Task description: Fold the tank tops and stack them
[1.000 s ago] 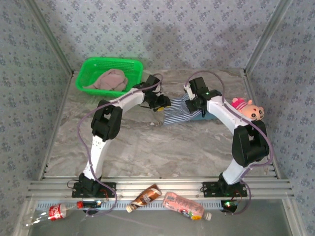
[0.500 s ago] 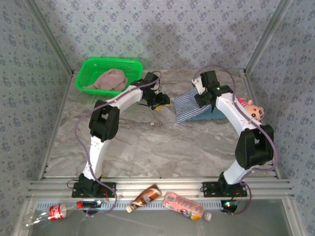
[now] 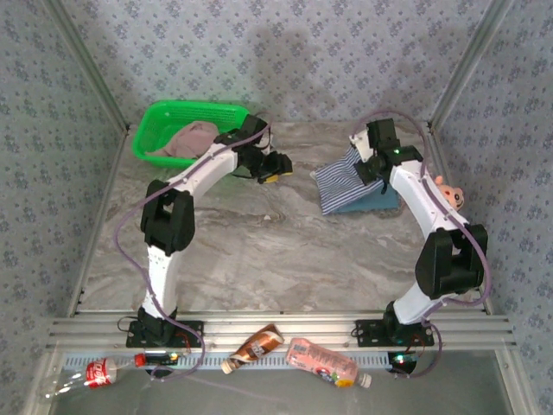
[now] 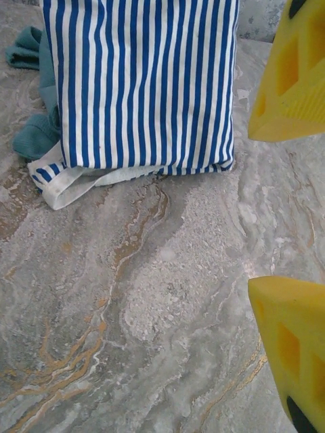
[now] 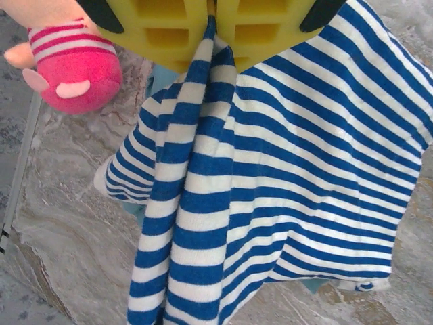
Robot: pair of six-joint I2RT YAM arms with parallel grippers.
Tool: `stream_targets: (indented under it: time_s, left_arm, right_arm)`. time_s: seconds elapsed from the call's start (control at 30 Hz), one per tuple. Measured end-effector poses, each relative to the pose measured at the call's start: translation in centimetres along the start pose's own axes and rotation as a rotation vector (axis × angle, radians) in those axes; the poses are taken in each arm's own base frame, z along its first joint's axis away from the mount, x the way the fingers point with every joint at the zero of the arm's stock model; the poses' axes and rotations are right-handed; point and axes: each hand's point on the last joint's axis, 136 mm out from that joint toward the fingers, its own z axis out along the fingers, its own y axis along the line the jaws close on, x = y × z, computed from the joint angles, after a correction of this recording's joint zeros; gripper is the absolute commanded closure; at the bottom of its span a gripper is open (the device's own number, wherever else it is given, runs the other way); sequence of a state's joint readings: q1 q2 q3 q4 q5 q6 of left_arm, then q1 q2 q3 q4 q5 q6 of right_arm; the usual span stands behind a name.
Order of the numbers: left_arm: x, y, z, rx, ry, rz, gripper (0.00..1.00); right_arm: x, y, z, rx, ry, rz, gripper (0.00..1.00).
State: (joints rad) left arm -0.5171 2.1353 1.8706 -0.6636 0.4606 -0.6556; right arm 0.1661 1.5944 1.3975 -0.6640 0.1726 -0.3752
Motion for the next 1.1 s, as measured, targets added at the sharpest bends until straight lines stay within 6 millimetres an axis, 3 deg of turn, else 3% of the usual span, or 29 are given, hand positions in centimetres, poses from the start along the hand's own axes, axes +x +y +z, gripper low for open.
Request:
stream_targets:
  time_s: [0.17, 0.3, 0.5, 0.7, 0.8, 0.93, 1.1]
  left_arm:
    - [1.0, 1.0, 0.6, -0.018, 0.030, -0.018, 0.45]
    - [1.4, 1.3, 0.8, -0.022, 0.046, -0.025, 0.44]
    - [1.5, 1.3, 0.8, -0.016, 0.052, -0.026, 0.44]
    - [1.5, 1.8, 0.6, -0.029, 0.058, -0.024, 0.44]
    - [1.7, 2.7, 0.1, -0.061, 0.068, -0.020, 0.44]
    - [1.1, 3.7, -2.0, -0.112, 0.051, -0.002, 0.44]
    - [-1.9, 4.3, -7.6, -0.181, -0.056, 0.054, 0.41]
  right_arm:
    - [1.5, -1.5, 1.1, 0.019, 0.020, 0.034, 0.89]
    - [3.6, -2.5, 3.0, 0.018, 0.046, 0.086, 0.85]
    - [4.9, -3.3, 6.7, 0.006, 0.085, 0.126, 0.79]
    - [6.6, -3.9, 9.6, 0.002, 0.144, 0.176, 0.66]
    - [7.2, -4.6, 10.0, 0.021, 0.170, 0.204, 0.56]
    - [7.0, -5.3, 9.5, 0.038, 0.160, 0.235, 0.47]
    - [4.4, -5.7, 6.5, 0.025, 0.047, 0.282, 0.36]
